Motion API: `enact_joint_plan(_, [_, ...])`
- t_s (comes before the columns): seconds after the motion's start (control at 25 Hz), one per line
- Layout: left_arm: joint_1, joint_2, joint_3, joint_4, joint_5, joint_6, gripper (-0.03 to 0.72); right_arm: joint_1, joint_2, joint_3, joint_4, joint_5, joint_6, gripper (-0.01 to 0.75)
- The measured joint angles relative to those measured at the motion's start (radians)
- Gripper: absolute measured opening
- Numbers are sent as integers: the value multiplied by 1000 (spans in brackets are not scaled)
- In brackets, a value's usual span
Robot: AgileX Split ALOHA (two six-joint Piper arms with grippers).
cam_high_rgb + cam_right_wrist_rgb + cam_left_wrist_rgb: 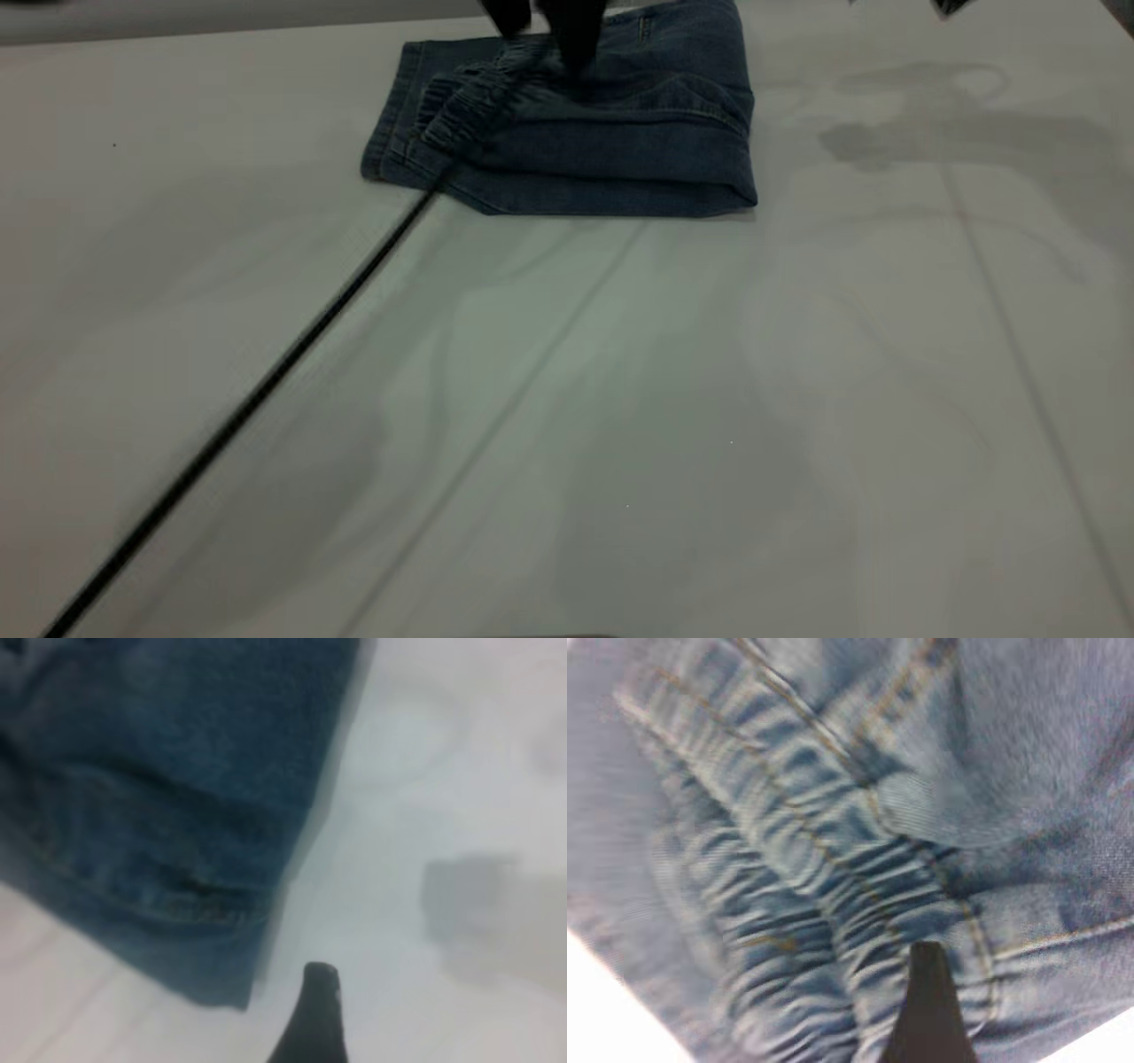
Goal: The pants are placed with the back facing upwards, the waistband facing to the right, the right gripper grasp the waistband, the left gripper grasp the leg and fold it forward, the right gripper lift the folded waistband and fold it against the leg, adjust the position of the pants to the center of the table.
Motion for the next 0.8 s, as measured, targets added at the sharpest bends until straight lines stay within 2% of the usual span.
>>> enact_joint_plan(0.2, [0,-100,0,117,0,-85,516,-12,-136,0,-24,96,31,594])
enact_joint_plan(0.4, [0,-226,0,141,0,-125,516,-18,-284,0,-41,211,69,594])
enact_joint_plan(0.6, [0,-366,22,142,0,-149,516,-18,-454,18,-82,235,150,594])
enact_joint_plan(0.8, [0,-554,179,142,0,-188,516,-18,-652,120,-99,239,207,594])
